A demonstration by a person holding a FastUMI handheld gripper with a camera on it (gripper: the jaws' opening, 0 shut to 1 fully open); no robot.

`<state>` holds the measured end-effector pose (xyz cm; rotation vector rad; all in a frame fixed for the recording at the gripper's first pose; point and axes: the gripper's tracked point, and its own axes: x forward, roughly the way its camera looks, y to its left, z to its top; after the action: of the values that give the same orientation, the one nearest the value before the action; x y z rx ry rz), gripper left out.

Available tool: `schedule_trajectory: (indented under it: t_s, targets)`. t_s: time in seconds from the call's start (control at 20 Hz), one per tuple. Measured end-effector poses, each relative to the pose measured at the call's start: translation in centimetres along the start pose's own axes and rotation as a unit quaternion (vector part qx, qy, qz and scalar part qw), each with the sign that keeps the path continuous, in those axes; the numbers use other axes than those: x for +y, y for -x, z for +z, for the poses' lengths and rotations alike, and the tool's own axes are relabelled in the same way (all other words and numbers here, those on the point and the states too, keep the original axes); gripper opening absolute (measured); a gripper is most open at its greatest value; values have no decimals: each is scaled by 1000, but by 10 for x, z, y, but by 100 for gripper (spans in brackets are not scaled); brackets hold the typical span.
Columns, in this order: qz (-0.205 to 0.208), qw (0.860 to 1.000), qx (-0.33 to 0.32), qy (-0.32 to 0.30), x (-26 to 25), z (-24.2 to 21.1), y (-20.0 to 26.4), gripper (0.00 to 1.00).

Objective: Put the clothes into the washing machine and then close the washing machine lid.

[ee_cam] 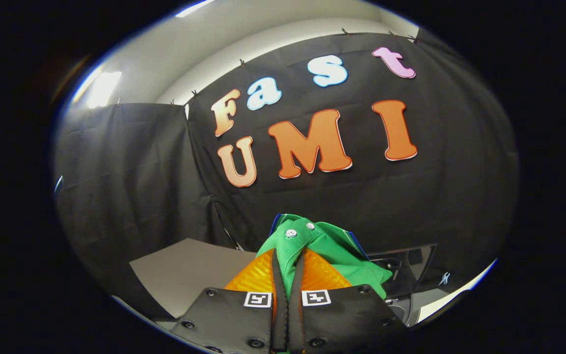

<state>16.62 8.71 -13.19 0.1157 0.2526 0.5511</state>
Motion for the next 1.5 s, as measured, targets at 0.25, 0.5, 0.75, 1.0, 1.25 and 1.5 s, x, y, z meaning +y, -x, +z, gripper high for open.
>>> schedule_trajectory:
  t_s: [0.25,0.5,0.75,1.0,1.25,1.5]
  targets:
    - [-9,999,50,-13,-30,-57,-19,9]
    - [-10,994,110,-9,-47,-118,-33,9]
    - [-26,984,176,-23,-71,-181,-35,9]
    - [-42,975,216,-34,-93,-228,-52,9]
    - [-57,963,262,-43,-110,-272,-62,9]
    - [-62,953,294,-47,-120,-304,-67,9]
